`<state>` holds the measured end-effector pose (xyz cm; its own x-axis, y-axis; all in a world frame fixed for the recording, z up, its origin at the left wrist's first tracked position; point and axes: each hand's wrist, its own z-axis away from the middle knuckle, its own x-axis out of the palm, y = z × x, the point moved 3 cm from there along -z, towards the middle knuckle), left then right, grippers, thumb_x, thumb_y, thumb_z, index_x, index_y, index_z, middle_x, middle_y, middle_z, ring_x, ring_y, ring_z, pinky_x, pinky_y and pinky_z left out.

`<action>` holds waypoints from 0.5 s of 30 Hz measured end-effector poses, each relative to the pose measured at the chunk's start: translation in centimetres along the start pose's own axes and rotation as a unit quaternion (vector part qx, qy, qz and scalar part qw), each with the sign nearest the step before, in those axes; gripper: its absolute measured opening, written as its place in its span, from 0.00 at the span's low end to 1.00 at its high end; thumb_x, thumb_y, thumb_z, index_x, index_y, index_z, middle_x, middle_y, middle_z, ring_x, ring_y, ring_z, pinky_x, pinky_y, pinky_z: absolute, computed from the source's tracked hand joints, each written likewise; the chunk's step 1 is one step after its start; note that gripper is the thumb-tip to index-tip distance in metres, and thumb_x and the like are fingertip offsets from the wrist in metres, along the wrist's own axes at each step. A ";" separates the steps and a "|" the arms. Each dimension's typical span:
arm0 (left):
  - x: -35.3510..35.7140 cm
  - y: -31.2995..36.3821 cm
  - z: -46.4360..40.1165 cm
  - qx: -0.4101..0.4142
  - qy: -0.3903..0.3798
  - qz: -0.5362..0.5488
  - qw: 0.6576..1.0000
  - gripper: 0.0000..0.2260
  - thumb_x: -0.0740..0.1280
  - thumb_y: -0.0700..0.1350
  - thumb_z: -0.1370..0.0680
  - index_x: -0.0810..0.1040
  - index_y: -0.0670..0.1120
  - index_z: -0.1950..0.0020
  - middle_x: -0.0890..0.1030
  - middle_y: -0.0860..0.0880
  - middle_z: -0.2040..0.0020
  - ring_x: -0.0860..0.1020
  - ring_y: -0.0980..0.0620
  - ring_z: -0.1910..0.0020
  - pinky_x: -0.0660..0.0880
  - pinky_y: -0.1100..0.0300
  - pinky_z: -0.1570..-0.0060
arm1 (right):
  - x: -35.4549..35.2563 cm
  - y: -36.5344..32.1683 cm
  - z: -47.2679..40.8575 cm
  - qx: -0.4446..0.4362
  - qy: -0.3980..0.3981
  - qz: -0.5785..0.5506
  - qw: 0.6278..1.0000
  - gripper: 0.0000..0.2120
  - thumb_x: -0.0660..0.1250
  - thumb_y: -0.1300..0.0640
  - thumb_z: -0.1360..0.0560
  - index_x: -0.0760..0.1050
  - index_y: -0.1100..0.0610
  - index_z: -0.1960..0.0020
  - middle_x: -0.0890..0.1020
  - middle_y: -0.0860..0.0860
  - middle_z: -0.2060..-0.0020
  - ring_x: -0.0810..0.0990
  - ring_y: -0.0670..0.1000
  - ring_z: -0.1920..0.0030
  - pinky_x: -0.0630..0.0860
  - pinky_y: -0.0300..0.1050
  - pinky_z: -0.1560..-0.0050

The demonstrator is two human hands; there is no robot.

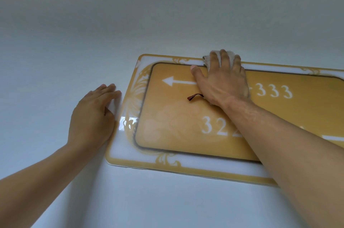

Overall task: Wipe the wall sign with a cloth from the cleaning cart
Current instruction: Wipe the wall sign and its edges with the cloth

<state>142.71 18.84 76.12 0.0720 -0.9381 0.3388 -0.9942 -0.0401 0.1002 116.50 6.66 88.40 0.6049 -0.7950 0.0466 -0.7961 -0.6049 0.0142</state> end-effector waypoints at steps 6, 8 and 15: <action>-0.1 0.2 0.0 0.000 -0.004 -0.007 1.000 0.26 0.57 0.27 0.29 0.81 0.44 0.36 0.77 0.47 0.31 0.70 0.48 0.28 0.65 0.45 0.27 | 0.0 -0.3 0.1 -0.001 0.001 0.003 1.000 0.42 0.40 0.28 0.24 0.49 0.52 0.18 0.50 0.53 0.18 0.46 0.63 0.20 0.48 0.59 0.21; -0.2 0.4 0.0 0.001 -0.003 -0.009 1.000 0.24 0.56 0.30 0.28 0.81 0.44 0.37 0.77 0.47 0.31 0.71 0.48 0.28 0.65 0.45 0.27 | 0.1 -0.7 0.3 0.003 0.002 0.004 1.000 0.43 0.40 0.27 0.24 0.49 0.52 0.18 0.50 0.53 0.18 0.46 0.63 0.20 0.47 0.59 0.21; -0.2 0.6 -0.1 0.000 -0.013 -0.012 1.000 0.23 0.58 0.30 0.26 0.81 0.43 0.36 0.77 0.47 0.31 0.70 0.47 0.28 0.64 0.46 0.27 | 0.2 -1.2 0.4 0.012 0.001 0.004 1.000 0.43 0.39 0.27 0.24 0.48 0.52 0.18 0.50 0.53 0.18 0.45 0.64 0.20 0.47 0.59 0.21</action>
<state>142.08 19.07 76.15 0.0929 -0.9453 0.3126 -0.9922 -0.0617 0.1081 117.60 7.17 87.98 0.5978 -0.8001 0.0487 -0.8007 -0.5989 -0.0109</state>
